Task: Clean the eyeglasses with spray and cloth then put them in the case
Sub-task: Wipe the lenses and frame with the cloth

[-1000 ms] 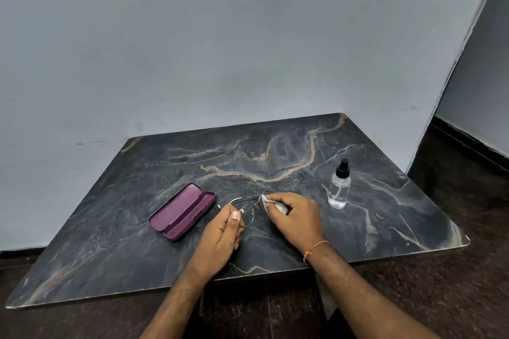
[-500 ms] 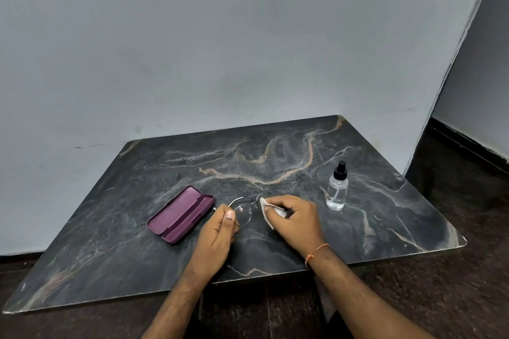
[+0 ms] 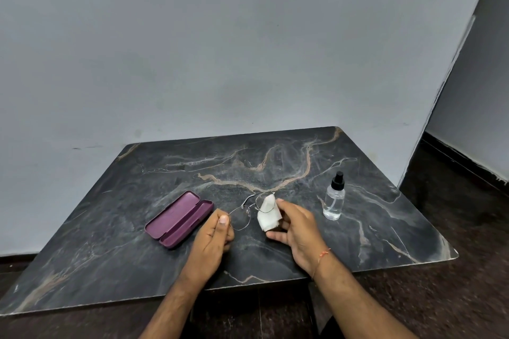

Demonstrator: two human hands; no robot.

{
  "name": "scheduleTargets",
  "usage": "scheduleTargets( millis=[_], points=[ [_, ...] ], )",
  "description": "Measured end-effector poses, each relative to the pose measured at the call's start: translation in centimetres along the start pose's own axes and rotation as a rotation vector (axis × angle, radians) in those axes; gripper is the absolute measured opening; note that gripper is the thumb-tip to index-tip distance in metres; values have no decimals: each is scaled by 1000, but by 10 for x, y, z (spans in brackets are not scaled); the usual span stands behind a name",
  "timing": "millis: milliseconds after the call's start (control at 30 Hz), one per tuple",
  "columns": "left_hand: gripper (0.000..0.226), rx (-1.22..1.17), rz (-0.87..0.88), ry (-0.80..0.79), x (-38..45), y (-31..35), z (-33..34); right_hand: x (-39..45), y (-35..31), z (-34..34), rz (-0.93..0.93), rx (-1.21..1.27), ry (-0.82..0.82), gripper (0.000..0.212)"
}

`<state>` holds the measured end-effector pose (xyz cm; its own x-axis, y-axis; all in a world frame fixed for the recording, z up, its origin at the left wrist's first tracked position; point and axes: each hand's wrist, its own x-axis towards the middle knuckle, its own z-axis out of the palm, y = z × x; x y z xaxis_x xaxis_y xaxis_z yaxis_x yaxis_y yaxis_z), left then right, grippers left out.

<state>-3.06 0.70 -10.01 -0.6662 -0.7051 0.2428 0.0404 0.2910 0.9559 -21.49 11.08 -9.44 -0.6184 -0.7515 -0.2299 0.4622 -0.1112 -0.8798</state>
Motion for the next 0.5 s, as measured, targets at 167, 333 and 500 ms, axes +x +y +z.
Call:
scheduleTargets(
  millis=[167,333,500],
  points=[
    [41,19,-10,-32,0,-1,0,-7,-4,-12,37,195,-163,26],
    [34,10,-17,-71,1,-1,0,-11,0,-15,28,260,-239,15],
    [34,-5,-26,-73,1,-3,-1,-14,-5,-15,62,249,-345,21]
  ],
)
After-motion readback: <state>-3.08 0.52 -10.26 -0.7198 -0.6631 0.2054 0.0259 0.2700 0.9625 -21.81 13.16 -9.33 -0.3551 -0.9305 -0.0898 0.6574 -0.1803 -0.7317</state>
